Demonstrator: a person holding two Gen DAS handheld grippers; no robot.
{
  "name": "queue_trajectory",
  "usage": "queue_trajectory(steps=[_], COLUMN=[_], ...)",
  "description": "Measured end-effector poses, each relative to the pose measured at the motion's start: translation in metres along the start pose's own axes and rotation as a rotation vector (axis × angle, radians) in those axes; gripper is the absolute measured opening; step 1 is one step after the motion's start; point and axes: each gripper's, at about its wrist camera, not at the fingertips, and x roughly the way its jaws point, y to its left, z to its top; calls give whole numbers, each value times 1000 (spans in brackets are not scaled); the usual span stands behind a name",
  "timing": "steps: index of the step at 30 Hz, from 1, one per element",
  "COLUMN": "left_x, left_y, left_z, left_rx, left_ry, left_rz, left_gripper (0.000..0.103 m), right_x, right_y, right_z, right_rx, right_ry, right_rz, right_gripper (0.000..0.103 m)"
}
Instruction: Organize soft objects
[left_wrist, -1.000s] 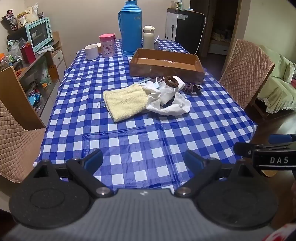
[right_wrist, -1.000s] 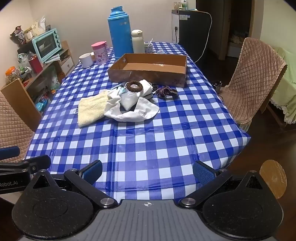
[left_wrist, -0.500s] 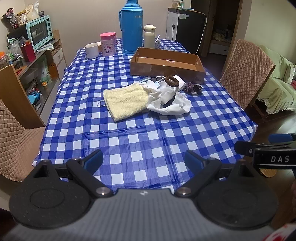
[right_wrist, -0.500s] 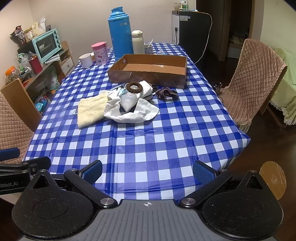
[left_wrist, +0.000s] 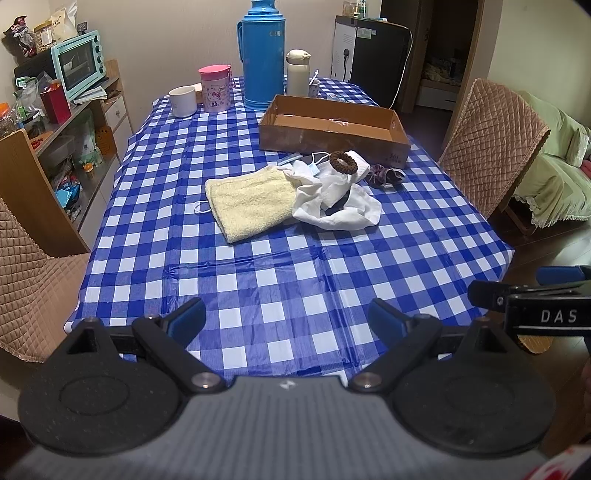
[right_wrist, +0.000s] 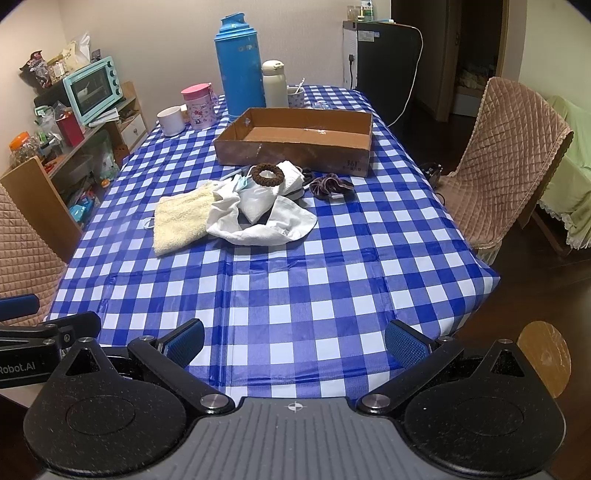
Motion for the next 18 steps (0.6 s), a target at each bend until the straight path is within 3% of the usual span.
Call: queue_trajectory(steps=[18], left_x=[0], left_y=[0], left_z=[0], left_rx=[-1], left_ry=[0], left_rz=[-2], left_gripper=[94], right_x=[-2], right_y=[-1], right_z=[0], right_rx=[-1], right_ry=[-1], right_rz=[-1], right_gripper=[103])
